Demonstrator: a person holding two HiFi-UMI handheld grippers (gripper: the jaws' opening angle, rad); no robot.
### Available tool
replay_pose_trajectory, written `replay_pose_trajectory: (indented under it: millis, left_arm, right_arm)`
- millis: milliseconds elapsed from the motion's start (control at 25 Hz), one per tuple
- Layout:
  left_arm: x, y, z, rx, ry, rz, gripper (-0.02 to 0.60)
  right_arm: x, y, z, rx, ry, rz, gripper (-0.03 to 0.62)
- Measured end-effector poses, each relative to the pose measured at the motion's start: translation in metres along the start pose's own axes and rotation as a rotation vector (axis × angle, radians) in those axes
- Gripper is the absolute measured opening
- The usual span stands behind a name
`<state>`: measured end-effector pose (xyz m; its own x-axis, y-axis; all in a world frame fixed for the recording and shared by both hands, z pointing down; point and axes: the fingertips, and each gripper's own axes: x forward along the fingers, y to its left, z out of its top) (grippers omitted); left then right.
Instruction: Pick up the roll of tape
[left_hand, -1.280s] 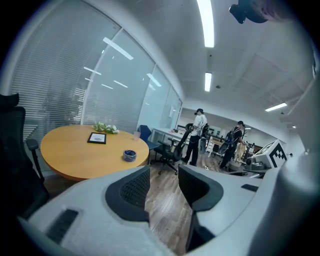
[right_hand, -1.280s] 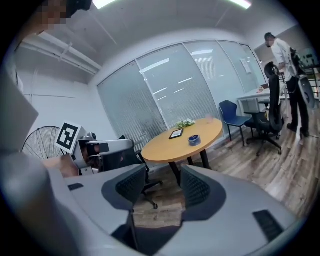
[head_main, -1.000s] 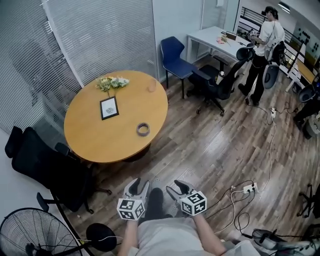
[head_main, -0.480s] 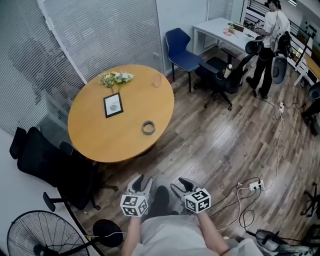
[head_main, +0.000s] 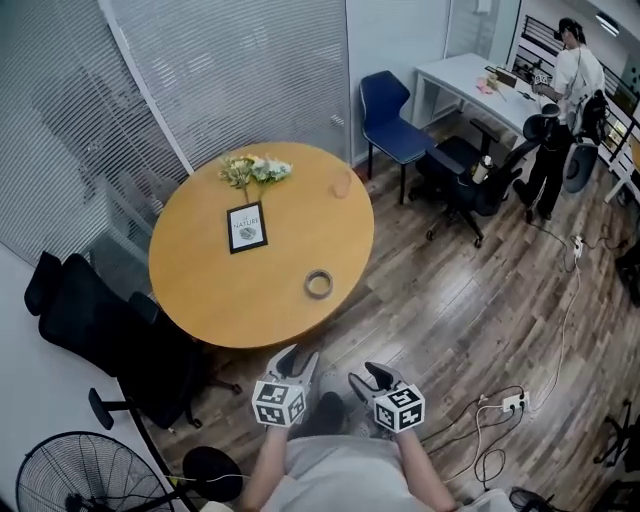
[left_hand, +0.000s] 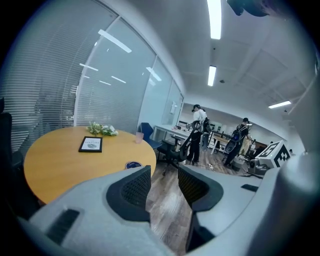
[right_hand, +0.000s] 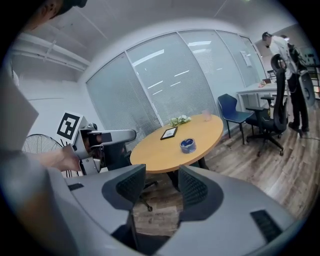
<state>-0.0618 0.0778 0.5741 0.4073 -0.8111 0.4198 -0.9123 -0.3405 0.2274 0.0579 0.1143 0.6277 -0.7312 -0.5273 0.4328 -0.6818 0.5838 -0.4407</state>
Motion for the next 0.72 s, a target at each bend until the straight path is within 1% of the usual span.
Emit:
replay_pose_trajectory:
  millis: [160,400,720]
  left_arm:
    - [0.024,0.034,0.025,-0.019,-0.015,0.010,0.160]
    - [0.063,0.071,0.048,-0.020,-0.015,-0.015,0.160]
    - [0.106,0.122,0.069,-0.037,-0.005,-0.049,0.160]
  right_arm:
    - [0.028,-0.010,0.023,0.001,0.013,-0.010,0.201]
    - [0.069,-0.026,0.046,0.009,0.022,-0.036,0.199]
    - [0.118,-0.048,0.065,0.042,0.046,-0.125,0.199]
